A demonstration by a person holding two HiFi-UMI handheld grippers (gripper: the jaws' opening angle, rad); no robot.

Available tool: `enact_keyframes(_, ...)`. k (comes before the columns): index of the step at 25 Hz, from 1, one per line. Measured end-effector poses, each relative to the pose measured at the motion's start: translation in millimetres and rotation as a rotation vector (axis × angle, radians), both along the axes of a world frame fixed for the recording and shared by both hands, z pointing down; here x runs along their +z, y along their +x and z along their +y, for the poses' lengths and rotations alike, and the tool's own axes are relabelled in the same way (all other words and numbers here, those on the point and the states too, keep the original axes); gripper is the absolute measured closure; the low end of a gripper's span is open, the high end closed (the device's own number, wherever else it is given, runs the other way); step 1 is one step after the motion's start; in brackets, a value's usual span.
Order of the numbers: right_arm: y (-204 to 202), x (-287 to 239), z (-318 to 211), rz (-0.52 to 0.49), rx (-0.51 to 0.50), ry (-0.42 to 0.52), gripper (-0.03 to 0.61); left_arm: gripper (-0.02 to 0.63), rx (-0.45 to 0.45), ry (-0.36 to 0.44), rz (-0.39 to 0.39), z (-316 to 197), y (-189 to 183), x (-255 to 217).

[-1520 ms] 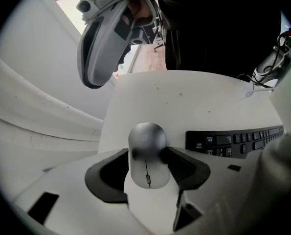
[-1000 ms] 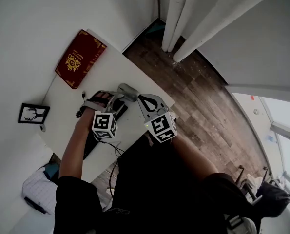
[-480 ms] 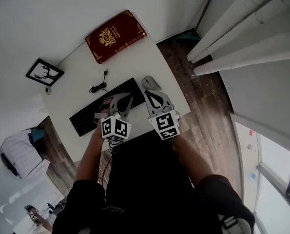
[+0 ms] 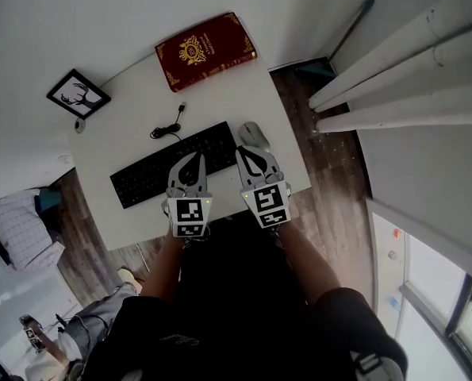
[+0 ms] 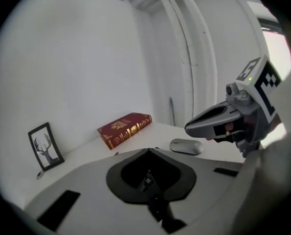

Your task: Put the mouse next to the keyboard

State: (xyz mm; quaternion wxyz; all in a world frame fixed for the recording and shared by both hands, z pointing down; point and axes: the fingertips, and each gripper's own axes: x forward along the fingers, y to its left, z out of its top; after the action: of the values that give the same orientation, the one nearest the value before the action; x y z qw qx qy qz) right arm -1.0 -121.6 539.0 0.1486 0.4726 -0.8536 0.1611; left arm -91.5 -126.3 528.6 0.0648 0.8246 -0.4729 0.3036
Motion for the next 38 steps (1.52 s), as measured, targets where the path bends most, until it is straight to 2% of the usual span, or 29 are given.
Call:
enact_keyframes(4, -10.2, -8.6, 8.0, 0.004, -0.025, 0.015, 0.558, 0.611, -0.062, -0.004, 0.045, 13.8, -2.2, -6.3)
enact_keyframes(8, -25.8, -19.8, 23.9, 0.004, -0.053, 0.035, 0.558, 0.611, -0.128, -0.032, 0.137, 33.8, -3.5, -16.3)
enact_keyframes(12, -46.8, -29.5, 51.5, 0.012, -0.105, 0.052, 0.558, 0.611, -0.145, 0.016, 0.153, 61.7, -10.9, -36.2)
enact_keyframes(16, -69.1, -48.6, 78.9, 0.032, -0.157, 0.109, 0.558, 0.611, -0.218, 0.054, 0.166, 97.3, -37.0, -50.5)
enact_keyframes(21, -73.6, -76.3, 113.4, 0.053, -0.138, 0.18, 0.558, 0.611, -0.323, 0.111, 0.227, 140.0, -55.1, -69.7)
enact_keyframes(28, -45.2, -123.0, 167.4, 0.099, -0.099, 0.295, 0.558, 0.611, -0.283, 0.205, 0.292, 193.2, -28.2, -106.7)
enact_keyframes(34, -27.7, -133.3, 199.7, 0.142, -0.109, 0.334, 0.558, 0.611, -0.287, 0.218, 0.339, 220.6, -8.0, -111.6)
enact_keyframes(38, -23.2, -144.9, 206.5, 0.11, -0.125, 0.35, 0.558, 0.611, -0.276, 0.231, 0.343, 227.7, 5.6, -118.7)
